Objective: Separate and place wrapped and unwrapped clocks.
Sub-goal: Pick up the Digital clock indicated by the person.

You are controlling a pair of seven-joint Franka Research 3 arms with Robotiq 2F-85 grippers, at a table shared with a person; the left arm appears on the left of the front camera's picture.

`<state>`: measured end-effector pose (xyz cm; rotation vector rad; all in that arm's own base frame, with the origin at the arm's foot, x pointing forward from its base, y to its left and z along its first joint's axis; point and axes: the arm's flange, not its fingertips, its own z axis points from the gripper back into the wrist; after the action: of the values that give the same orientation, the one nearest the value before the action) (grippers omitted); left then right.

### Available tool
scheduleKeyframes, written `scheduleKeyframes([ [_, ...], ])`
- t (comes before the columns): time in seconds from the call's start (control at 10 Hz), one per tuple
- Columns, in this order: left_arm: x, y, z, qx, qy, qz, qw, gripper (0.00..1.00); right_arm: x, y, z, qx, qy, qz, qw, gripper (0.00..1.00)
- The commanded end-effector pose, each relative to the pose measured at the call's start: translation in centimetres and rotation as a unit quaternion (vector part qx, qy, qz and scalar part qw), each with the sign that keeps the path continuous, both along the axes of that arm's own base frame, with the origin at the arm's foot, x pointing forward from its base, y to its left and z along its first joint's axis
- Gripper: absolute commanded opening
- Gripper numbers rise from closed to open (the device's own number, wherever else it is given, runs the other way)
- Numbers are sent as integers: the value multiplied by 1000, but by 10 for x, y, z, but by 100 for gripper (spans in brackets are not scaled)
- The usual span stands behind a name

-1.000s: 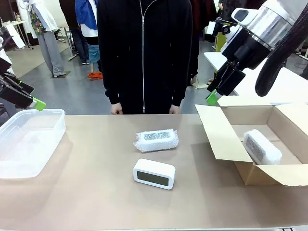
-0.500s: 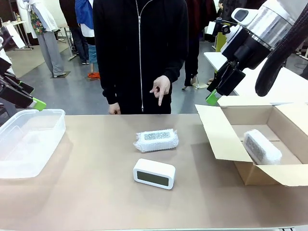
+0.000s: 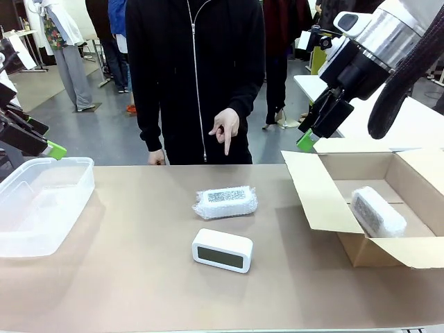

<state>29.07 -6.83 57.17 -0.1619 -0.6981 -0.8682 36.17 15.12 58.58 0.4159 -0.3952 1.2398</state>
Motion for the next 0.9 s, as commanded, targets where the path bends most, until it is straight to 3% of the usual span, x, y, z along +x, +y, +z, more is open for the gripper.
scheduleKeyframes([
  [0.0, 0, 0, 0, -3, 1, -3, 1000, 100, 3, 0, 1, 2, 7, 2, 1000, 100],
  [0.8, 0, 0, 0, -3, 1, -3, 1000, 100, 3, 0, 1, 2, 7, 2, 1000, 100],
])
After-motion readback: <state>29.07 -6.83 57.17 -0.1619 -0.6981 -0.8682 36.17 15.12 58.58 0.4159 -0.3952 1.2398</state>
